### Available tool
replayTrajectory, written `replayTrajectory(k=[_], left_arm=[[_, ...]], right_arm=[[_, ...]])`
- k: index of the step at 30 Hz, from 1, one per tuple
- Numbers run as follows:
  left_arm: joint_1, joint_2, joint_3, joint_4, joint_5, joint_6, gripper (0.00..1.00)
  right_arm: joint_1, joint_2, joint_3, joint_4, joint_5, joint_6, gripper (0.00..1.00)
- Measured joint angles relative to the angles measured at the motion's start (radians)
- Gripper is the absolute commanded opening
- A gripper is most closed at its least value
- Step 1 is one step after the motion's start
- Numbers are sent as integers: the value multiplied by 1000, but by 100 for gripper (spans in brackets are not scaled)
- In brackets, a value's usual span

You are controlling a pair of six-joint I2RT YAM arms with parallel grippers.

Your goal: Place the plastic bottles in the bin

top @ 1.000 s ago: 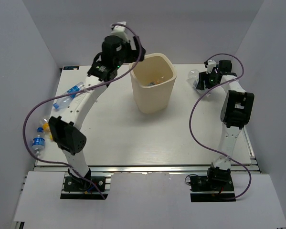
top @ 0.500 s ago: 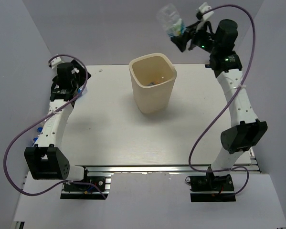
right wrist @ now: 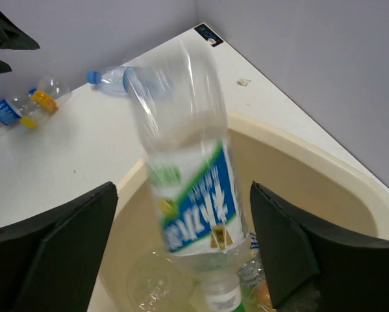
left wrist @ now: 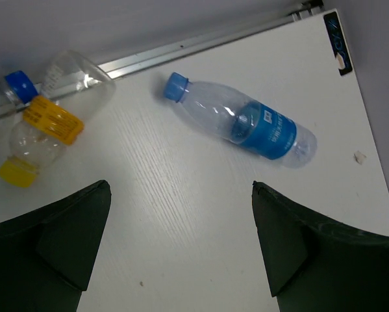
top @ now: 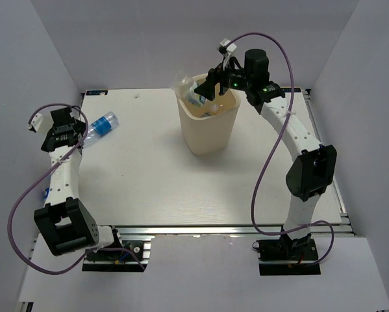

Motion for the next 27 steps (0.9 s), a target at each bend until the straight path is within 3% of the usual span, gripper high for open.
replayTrajectory(k=[8,15,22,27], left_arm=[[122,2,-16,-16,-42,0,98],[278,32,-84,57,10,145,98],[285,147,-131,158,129,280,98],[285,224,-136,167,138,331,98]], right_arm=[[2,-30,19,-66,9,-80,89],[3,-91,46,-121,104,-120,89],[-4,-158,24,-109,192,-113,89],[-31,-213,-56,-92,257,-100,89]])
